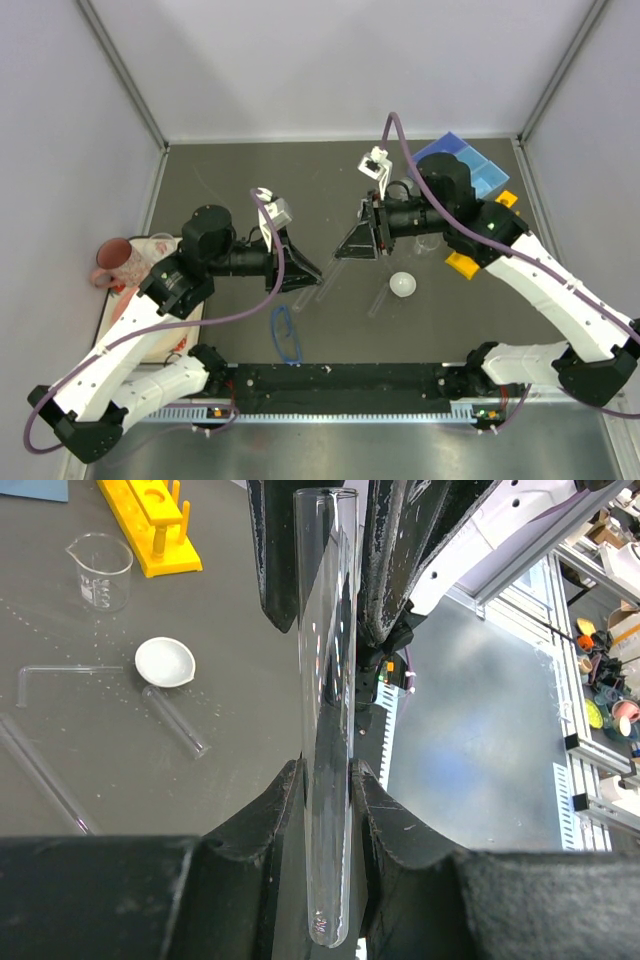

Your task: Organize the chemistry lab equipment

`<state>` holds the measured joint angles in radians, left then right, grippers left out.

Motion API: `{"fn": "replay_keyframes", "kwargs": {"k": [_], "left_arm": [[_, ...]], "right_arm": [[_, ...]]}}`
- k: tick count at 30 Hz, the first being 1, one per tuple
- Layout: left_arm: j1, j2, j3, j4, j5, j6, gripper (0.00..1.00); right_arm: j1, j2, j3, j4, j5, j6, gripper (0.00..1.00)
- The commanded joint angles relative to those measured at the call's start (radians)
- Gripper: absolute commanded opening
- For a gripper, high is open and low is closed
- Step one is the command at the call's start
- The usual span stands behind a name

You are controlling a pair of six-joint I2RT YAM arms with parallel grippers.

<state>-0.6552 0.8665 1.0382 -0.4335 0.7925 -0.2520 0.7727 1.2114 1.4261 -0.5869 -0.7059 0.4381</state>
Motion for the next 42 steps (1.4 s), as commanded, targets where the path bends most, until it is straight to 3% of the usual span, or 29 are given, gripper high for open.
{"fn": "replay_keyframes", "kwargs": {"k": [1,9,14,17,21,23,29,32,37,40,42], "left_arm": [[0.003,0.000,0.036,0.029,0.010,0.008,0.00],[0.003,0.000,0.031,0.027,0.005,0.011,0.01],[0.005,-0.003,0.034,0.021,-0.004,0.017,0.10],[0.005,0.000,0.049,0.004,-0.021,0.033,0.26],[0.005,0.017,0.085,-0.034,-0.041,0.046,0.57],[0.005,0.022,0.109,-0.045,-0.047,0.049,0.99],[0.003,0.058,0.258,-0.142,-0.130,0.079,0.99],[0.003,0.065,0.310,-0.223,-0.292,0.114,0.99],[0.003,0.042,0.277,-0.246,-0.513,0.108,0.99],[0.003,0.014,0.218,-0.228,-0.564,0.100,0.99],[0.003,0.000,0.177,-0.211,-0.570,0.091,0.99]], "right_arm": [[0.016,-0.006,0.028,0.047,-0.010,-0.004,0.37],[0.025,0.005,0.023,0.078,-0.012,0.005,0.30],[0.030,0.005,0.010,0.088,-0.014,0.011,0.17],[0.030,-0.003,-0.003,0.091,-0.010,0.013,0.11],[0.030,-0.021,-0.019,0.091,-0.001,0.011,0.07],[0.030,-0.029,-0.024,0.093,0.012,0.013,0.06],[0.027,-0.023,0.003,0.030,0.176,-0.015,0.06],[-0.006,-0.010,0.046,-0.048,0.319,-0.035,0.06],[-0.191,-0.013,0.069,-0.155,0.532,-0.068,0.05],[-0.278,-0.013,0.094,-0.195,0.641,-0.104,0.05],[-0.314,-0.003,0.124,-0.243,0.791,-0.137,0.05]]}}
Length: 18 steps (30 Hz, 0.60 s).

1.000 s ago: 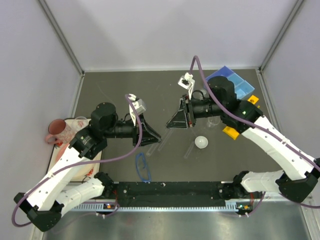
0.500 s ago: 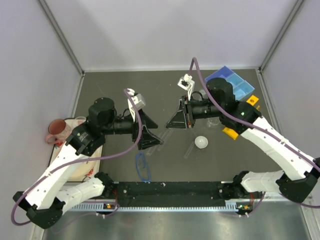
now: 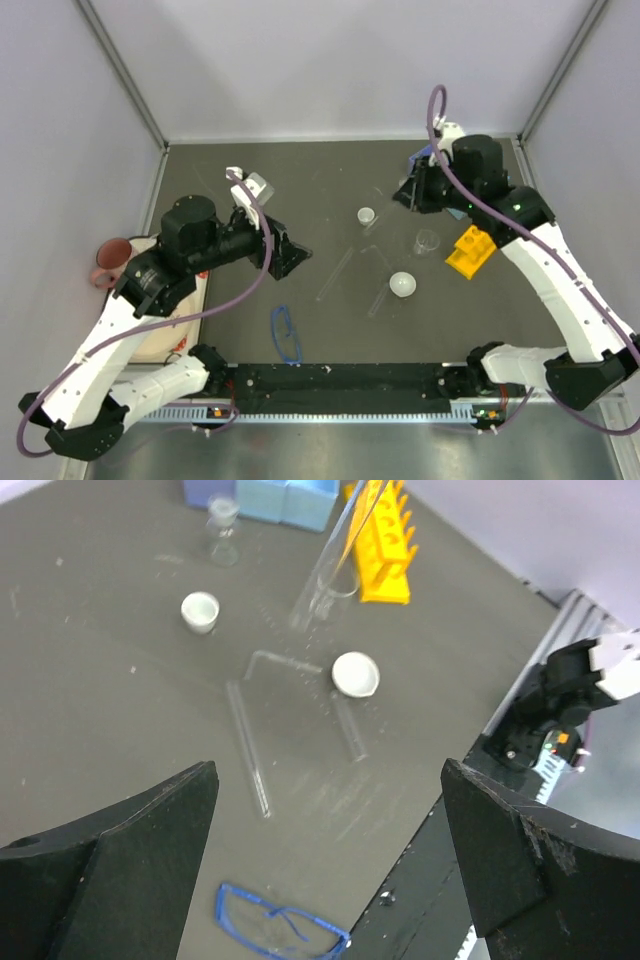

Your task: Organize the chemistry lab equipment

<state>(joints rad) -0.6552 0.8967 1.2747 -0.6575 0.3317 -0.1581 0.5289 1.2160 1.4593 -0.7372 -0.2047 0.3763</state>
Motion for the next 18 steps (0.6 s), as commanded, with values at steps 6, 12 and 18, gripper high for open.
{"fn": "replay_keyframes", "kwargs": {"k": [6,12,18], "left_arm": [[0.003,-0.062,-0.135,0.027,-0.108,-0.009,0.99],[0.003,-0.110,-0.201,0.035,-0.108,-0.046,0.99],[0.002,-0.156,-0.303,0.090,-0.099,-0.101,0.99]], "right_arm": [[-0.207,0.016,0.127,-0.146,0.471,-0.111,0.05],[-0.392,0.030,0.154,-0.156,0.501,-0.096,0.05],[-0.524,0.109,0.194,-0.163,0.502,-0.080,0.05]]}}
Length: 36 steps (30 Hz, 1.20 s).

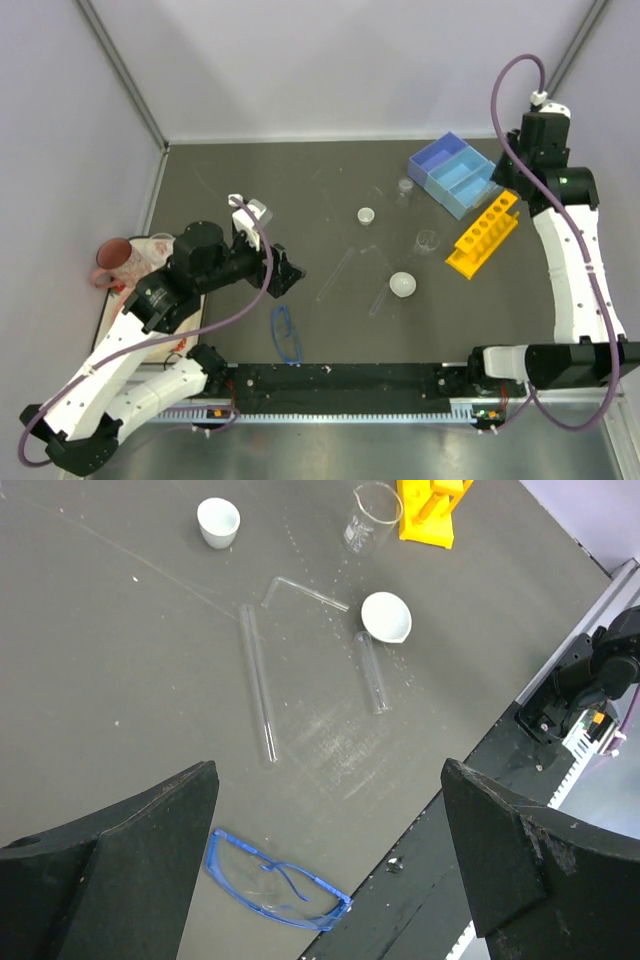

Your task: Organize the chemistry lab equipment

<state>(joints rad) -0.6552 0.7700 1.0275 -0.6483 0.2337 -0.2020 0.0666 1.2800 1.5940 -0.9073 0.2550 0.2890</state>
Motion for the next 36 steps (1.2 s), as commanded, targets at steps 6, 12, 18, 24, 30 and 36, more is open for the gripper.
{"fn": "replay_keyframes", "kwargs": {"k": [6,12,18,24,30,36], "left_arm": [[0.000,-0.078,-0.162,0.125,-0.059,-0.093,0.99],[0.000,-0.130,-0.225,0.127,-0.128,-0.102,0.99],[-0.001,-0.159,-0.250,0.113,-0.120,-0.102,0.99],[-0.001,-0.169,-0.256,0.096,-0.120,-0.088,0.99],[0.000,-0.173,-0.253,0.075,-0.137,-0.060,0.99],[-0.001,-0.190,-0.256,0.073,-0.129,-0.054,0.99]], "right_arm": [[-0.180,0.174,0.133,0.011,0.023,0.059,0.04],[-0.209,0.291,0.215,0.013,0.055,0.049,0.04],[-0.215,0.343,0.244,0.016,0.107,0.039,0.03],[-0.251,0.371,0.261,0.015,0.112,0.041,0.03],[-0.254,0.392,0.261,0.016,0.122,0.039,0.03],[-0.252,0.426,0.277,0.016,0.144,0.035,0.02]]}}
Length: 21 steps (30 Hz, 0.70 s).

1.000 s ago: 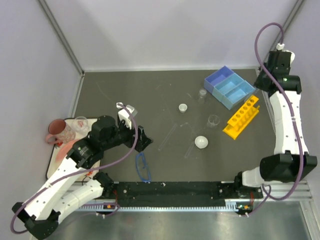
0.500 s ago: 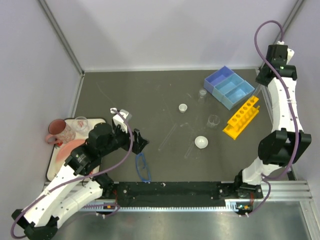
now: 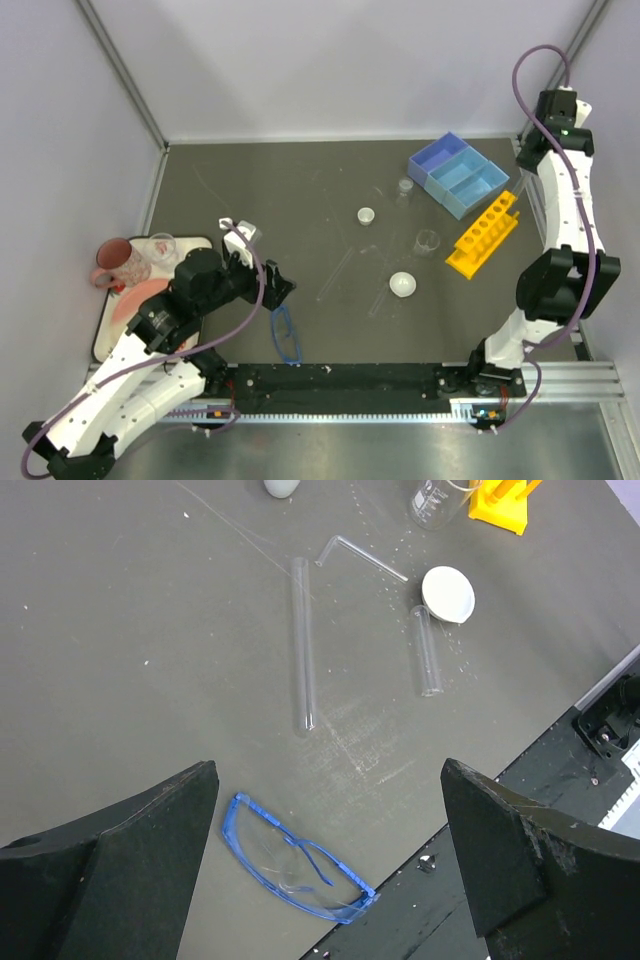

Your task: Organize the chemistry lab equipment

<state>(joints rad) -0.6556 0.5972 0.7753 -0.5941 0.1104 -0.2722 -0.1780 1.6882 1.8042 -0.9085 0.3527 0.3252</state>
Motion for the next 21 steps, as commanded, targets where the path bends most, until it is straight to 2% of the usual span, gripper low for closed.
{"fn": "replay_keyframes", "kwargs": {"k": [1,21], "left_arm": [[0.001,-0.019,-0.004,0.020,-0.003,0.016,0.99],[-0.001,-0.019,-0.028,0.037,0.011,0.030,0.99]], "right_arm": [[-0.011,0.022,0.076,0.016,0.049,-0.005,0.02],[-0.009,0.074,0.081,0.060,-0.009,0.008,0.02]]}}
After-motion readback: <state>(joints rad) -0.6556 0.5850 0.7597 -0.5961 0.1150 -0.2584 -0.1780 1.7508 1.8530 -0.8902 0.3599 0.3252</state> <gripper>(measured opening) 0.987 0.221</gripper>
